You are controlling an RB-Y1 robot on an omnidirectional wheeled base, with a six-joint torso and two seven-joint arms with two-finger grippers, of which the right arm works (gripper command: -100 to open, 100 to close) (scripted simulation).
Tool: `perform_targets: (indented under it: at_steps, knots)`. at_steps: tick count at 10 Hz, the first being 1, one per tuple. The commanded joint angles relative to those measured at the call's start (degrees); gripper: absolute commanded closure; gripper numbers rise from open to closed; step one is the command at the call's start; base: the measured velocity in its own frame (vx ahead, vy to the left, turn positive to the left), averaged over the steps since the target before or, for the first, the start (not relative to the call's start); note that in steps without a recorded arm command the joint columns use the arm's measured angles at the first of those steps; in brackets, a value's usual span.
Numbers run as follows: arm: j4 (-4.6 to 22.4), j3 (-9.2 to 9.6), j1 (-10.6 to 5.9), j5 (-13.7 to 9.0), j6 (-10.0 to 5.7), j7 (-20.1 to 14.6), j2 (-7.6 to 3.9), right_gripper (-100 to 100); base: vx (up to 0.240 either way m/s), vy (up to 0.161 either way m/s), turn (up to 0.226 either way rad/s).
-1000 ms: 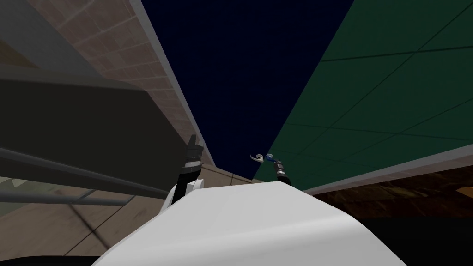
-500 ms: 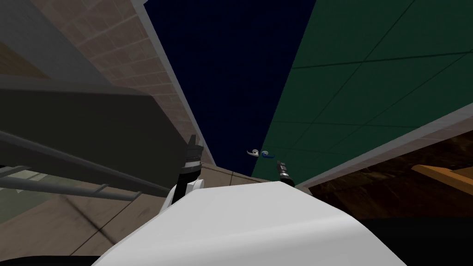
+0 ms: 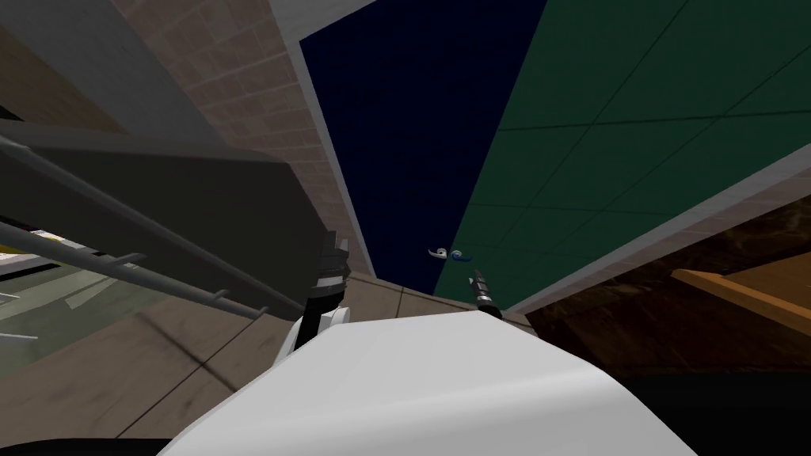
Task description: Pull the door open
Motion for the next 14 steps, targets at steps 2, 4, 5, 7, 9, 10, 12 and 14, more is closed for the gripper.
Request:
perform_targets:
  at_steps: [2, 4, 5, 7, 9, 10, 12, 14]
  knots:
    - [-1.51, 0.64, 0.39, 0.38, 0.29, -0.30, 0.51, -100, -0.121, 0.066, 0.054]
    - [-0.34, -1.86, 2.27, -0.89, 0.62, 0.44, -1.09, -100, 0.050, -0.080, -0.176]
    - [0.05, -2.54, 2.62, -1.24, 0.66, 0.76, -1.42, -100, 0.117, -0.157, -0.064]
    - [0.32, -2.91, 2.50, -1.44, 0.63, 1.19, -1.31, -100, 0.137, -0.155, -0.005]
    - [0.12, -2.34, 1.52, -1.17, 0.49, 1.49, -0.39, -100, 0.172, -0.075, 0.072]
    - [-0.18, -1.66, 0.66, -0.83, 0.37, 1.61, 0.41, -100, 0.186, -0.006, 0.146]
    - [-0.58, -0.76, -0.40, -0.39, 0.23, 1.68, 1.40, -100, 0.146, 0.046, 0.090]
    - [-0.79, -0.29, -0.92, -0.16, 0.16, 1.71, 1.89, -100, 0.139, 0.101, 0.094]
